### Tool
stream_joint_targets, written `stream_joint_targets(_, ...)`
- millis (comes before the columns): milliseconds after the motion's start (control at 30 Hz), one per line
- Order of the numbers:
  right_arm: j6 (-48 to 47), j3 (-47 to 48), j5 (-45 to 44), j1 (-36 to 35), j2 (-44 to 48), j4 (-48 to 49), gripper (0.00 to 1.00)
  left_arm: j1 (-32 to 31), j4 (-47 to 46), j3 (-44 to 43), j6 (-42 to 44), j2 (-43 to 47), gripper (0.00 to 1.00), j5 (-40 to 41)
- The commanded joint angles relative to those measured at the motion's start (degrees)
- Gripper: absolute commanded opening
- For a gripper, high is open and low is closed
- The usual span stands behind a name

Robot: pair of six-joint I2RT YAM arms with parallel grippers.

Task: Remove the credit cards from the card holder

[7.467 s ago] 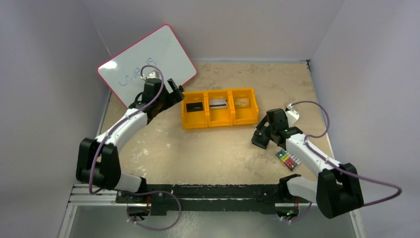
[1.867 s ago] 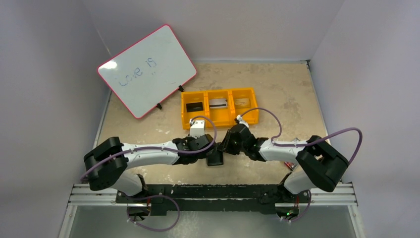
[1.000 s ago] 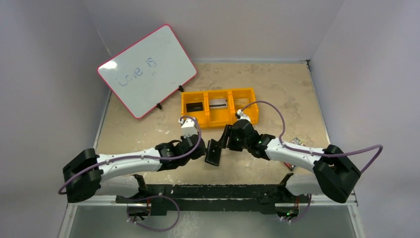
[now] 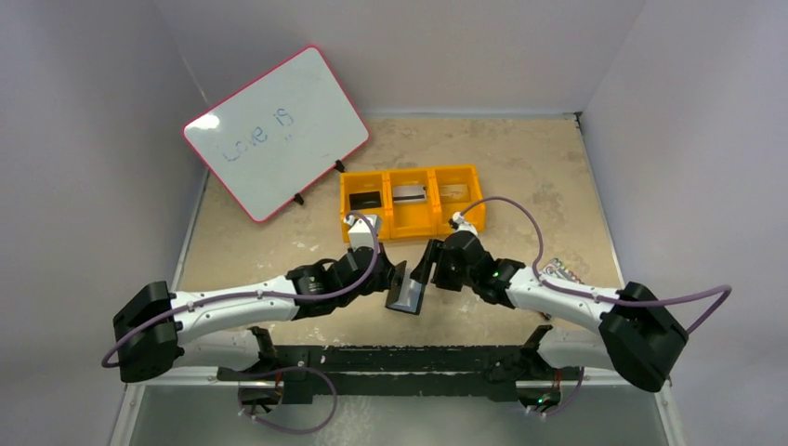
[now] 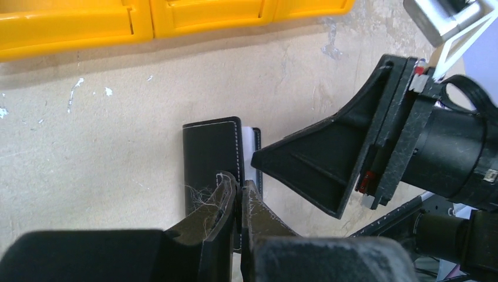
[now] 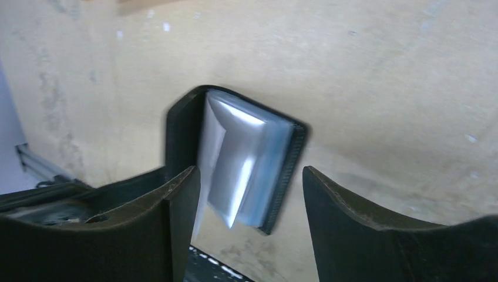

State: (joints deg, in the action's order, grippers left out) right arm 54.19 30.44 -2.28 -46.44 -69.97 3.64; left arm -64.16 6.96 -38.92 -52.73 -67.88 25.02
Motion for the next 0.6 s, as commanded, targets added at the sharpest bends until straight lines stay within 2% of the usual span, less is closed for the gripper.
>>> stream_joint_targets(0,1.72,-0.67,-6.79,0.29,1.26,-7.02,0.68,-0.23,0.30,-2.91,1.01,1.36,0.00,3.09)
stream_joint_targets(100,2.12,-0.47,-8.66,0.29,2.06,-9.04,0.68,-0.20,1.41,-2.53,-0.06,-0.29,0.00,3.20)
stream_joint_targets(167,1.83,-1.01,-7.27,0.29,3.10,-7.13,0.64,-0.25,1.60,-1.77,-1.30,-0.58,0.00,3.60)
stream_joint_targets(333,1.92,-4.90,2.59,0.29,4.96,5.69,0.54,-0.22,3.46,-0.10,-3.52,0.43,0.00,7.51)
stream_joint_targets(467,3.73,-7.61,8.86,0.29,3.61,15.62,0.53,-0.17,8.92,0.35,-6.29,1.63,0.00,12.64)
stream_joint_targets(567,2.57,-6.40,9.70,0.29,0.39,18.31,0.53,-0.17,12.15,1.04,-7.64,2.09,0.00,14.92)
